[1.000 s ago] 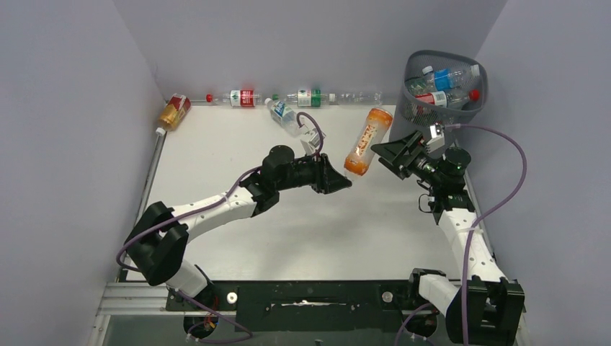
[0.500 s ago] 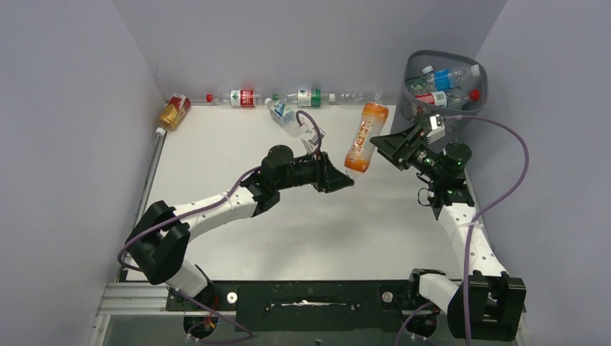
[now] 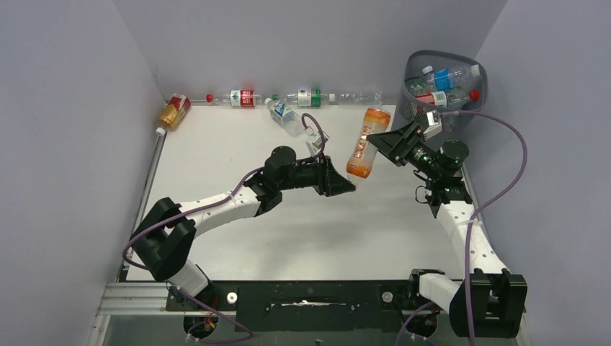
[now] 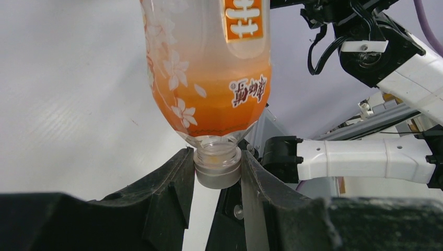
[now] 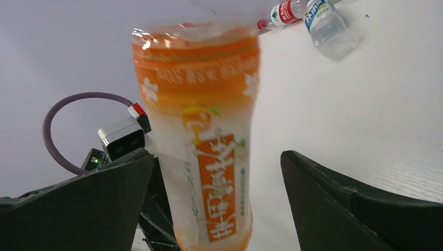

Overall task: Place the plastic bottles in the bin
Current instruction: Pick up the plastic bottle at the center of the board.

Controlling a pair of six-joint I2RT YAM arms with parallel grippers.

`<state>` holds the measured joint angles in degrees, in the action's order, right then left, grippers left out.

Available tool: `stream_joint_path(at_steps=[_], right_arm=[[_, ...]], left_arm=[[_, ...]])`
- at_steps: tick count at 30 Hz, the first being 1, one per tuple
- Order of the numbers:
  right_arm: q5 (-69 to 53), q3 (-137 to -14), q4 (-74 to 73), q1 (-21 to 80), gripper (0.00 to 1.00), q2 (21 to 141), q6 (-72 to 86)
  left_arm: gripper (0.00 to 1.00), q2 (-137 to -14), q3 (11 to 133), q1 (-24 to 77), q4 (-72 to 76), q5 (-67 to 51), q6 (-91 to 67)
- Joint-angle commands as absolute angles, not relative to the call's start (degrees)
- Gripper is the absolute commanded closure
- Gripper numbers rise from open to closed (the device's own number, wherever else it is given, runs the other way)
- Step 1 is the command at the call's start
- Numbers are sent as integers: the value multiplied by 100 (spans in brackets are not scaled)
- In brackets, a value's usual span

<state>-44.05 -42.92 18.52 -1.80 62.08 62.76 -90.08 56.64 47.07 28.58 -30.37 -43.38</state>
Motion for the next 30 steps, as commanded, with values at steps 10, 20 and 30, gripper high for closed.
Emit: stream_joint_path(at_steps=[10, 20, 30], right_arm=[[-3937, -5034, 1046, 166, 2, 6384, 5193], [-3336, -5700, -142, 161, 33, 6342, 4518], [-3669, -6952, -401, -1101, 38, 7017, 4435]], left_arm=[[80, -9004, 6041, 4737, 3052, -3482, -4318], [60, -8626, 6054, 4576, 2807, -3393, -4197], [20, -7854, 5797, 3921, 2565, -3410, -4154]])
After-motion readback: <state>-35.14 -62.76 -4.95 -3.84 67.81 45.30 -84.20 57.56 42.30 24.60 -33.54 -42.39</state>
